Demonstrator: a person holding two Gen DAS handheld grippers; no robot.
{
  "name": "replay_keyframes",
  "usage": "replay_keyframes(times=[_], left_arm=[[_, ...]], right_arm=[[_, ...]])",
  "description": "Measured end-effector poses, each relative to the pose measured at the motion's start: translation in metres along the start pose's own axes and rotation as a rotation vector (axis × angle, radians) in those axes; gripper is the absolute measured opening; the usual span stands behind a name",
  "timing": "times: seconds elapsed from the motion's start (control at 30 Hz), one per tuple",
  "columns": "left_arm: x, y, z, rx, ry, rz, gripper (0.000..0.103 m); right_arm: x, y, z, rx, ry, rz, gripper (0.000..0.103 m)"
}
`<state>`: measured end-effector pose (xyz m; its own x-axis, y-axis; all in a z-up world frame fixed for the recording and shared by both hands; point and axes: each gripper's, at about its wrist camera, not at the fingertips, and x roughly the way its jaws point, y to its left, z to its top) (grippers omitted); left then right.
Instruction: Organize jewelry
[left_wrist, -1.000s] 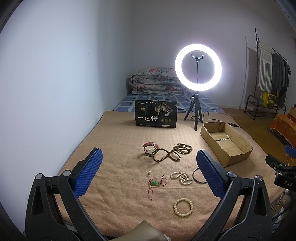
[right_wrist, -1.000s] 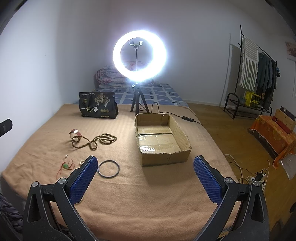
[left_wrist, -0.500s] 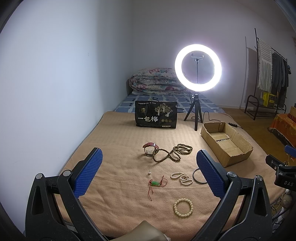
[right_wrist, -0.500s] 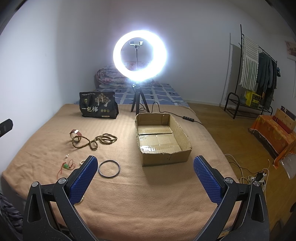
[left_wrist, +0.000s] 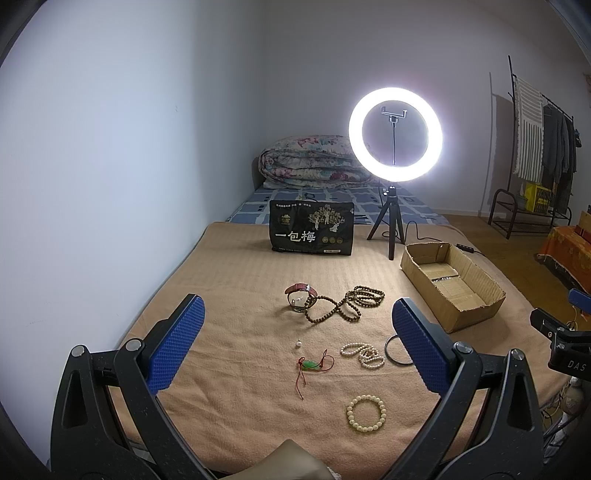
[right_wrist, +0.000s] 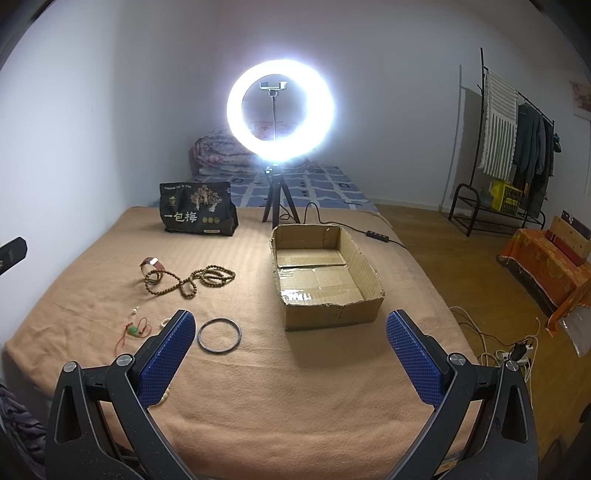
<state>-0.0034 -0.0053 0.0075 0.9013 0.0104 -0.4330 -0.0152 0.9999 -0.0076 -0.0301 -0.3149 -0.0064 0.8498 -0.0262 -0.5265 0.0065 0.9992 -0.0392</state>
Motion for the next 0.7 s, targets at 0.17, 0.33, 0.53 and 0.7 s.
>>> replay_keyframes(times=[0.17, 0.33, 0.53, 0.7], left_arm=[[0.0, 0.0, 0.0, 0.003, 0.0, 0.0, 0.103], [0.0, -0.002, 0.0, 0.004, 0.005, 0.001, 0.103], [0.011, 0.003, -0.004, 0.006, 0.022, 0.007, 0.103], [0.019, 0.005, -0.007, 0.011, 0.045, 0.02, 0.103]], right_arm=[[0.001, 0.0, 0.0, 0.0, 0.002, 0.001, 0.103], [0.003, 0.003, 0.0, 0.0, 0.008, 0.006, 0.103], [0.005, 0.001, 0.0, 0.005, 0.019, 0.007, 0.103], [0.01, 0.002, 0.001, 0.002, 0.036, 0.007, 0.103]])
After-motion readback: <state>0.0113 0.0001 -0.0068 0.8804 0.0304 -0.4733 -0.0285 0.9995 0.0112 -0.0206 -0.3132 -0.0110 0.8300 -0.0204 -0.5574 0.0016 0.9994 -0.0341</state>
